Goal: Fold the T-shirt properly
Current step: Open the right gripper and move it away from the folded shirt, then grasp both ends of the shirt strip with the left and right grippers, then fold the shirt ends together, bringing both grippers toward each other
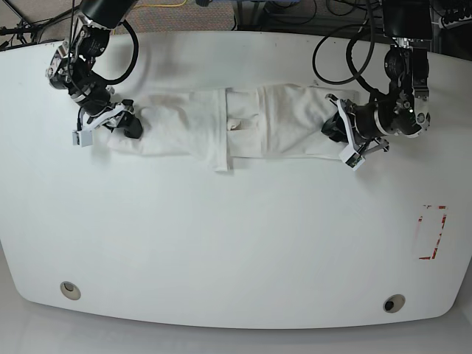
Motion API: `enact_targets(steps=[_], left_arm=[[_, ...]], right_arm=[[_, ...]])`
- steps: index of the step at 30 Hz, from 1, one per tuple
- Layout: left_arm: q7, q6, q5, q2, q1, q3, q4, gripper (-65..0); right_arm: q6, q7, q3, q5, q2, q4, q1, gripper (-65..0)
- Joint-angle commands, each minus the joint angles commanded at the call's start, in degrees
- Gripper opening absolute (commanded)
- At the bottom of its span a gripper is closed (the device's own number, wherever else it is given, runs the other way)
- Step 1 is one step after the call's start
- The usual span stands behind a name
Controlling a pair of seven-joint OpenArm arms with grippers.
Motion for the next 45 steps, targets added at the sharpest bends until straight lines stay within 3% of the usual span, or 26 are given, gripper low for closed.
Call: enact_targets(steps=[1, 3, 13, 21, 26, 37, 45], left_arm=[[0.0, 0.0, 0.0, 0.0, 0.0, 0.1, -0.1, -55.0], [0.0, 0.1, 0.0, 0.1, -0.1, 0.2, -0.1, -55.0], [0.0, 0.4, 0.0, 0.5, -1.0, 3.7, -0.3, -55.0], [-0.4, 9.2, -0.4, 2.7, -4.3, 9.4, -3.4, -54.9], [-0.4, 11.3, -0.1, 6.4, -6.3, 10.5, -7.6, -54.9], [-0.4, 14.2, -0.1, 12.6, -10.2, 10.5, -15.2, -54.9], [-0.4, 17.9, -0.1, 13.7, -10.9, 10.5, -15.2, -54.9]], right_arm=[[0.00, 0.0, 0.0, 0.0, 0.2, 0.0, 0.1, -62.6], [0.00, -0.1, 0.0, 0.0, 0.5, 0.4, 0.1, -65.0], [0.00, -0.4, 0.0, 0.1, 2.0, 15.2, -4.1, -65.0], [0.00, -0.4, -0.2, 0.1, 2.5, 30.6, -8.7, -65.0], [0.00, -0.4, -0.9, 0.6, 2.5, 33.0, -9.5, -65.0], [0.00, 0.0, -14.2, 0.6, 2.8, 33.1, -6.3, -65.0], [0.00, -0.1, -23.0, 0.4, -1.2, 33.1, -3.0, -65.0]])
